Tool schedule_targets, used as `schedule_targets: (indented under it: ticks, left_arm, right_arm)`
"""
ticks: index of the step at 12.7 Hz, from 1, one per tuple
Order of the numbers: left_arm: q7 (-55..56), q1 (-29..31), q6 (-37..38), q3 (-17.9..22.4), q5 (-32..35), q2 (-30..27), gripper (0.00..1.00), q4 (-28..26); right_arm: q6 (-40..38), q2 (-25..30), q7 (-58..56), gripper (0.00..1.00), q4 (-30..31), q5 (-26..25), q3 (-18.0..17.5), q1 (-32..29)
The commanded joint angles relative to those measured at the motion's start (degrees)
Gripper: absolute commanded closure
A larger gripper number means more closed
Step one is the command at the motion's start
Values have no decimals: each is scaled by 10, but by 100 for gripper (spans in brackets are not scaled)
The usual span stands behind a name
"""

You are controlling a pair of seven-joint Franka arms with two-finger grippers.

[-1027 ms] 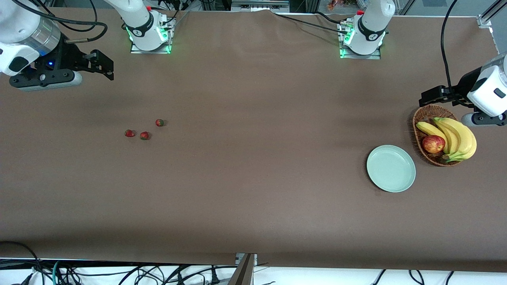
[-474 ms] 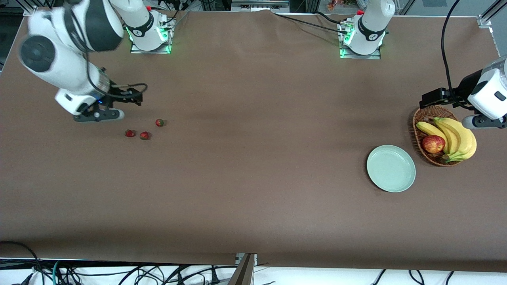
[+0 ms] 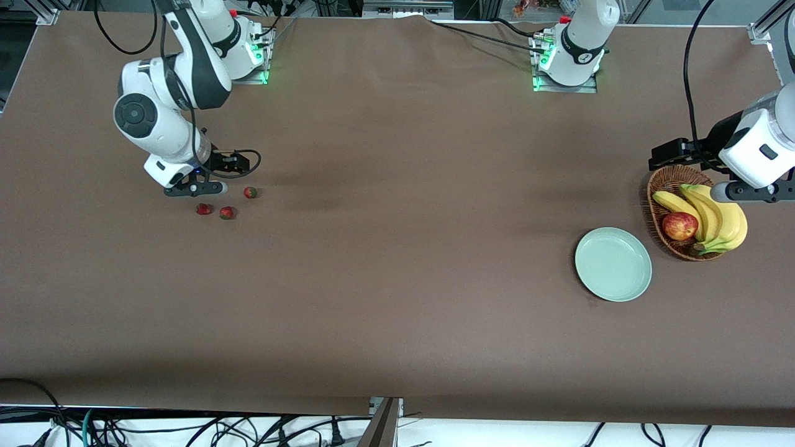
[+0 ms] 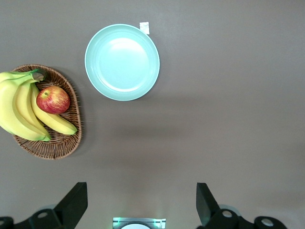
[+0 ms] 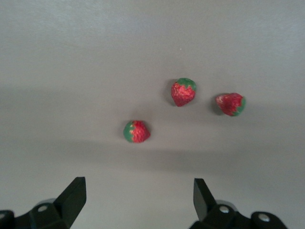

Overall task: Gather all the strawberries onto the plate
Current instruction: 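Reach the right gripper down to the three strawberries, then grasp one strawberry with the right gripper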

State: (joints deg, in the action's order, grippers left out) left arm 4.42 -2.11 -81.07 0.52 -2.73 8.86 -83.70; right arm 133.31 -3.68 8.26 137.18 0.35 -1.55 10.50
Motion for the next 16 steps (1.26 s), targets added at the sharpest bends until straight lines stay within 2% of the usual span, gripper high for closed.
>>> schedule_targets:
  ticks: [1,5,6,8,11,16]
  left_arm:
    - [-10,-1,10,3,-9,9,0,20]
    - [-9,-2,9,2,-10,9,0,20]
    - [-10,-1,9,2,-11,9,0,20]
    - [-9,-2,9,2,-10,9,0,20]
    - [-9,-2,8,2,-11,9,0,20]
    - [-9,-3,8,2,-11,9,0,20]
  right_arm:
    - [87,-46,36,1,29,-4,-10,-2]
    - [134,-87,43,2,30,-4,-10,-2]
    - [140,-91,45,5,34,-4,-10,-2]
    - [167,-96,45,13,48,-4,-10,-2]
    - [172,-103,45,42,48,-4,-10,-2]
    - [194,-120,50,46,48,-3,-10,-2]
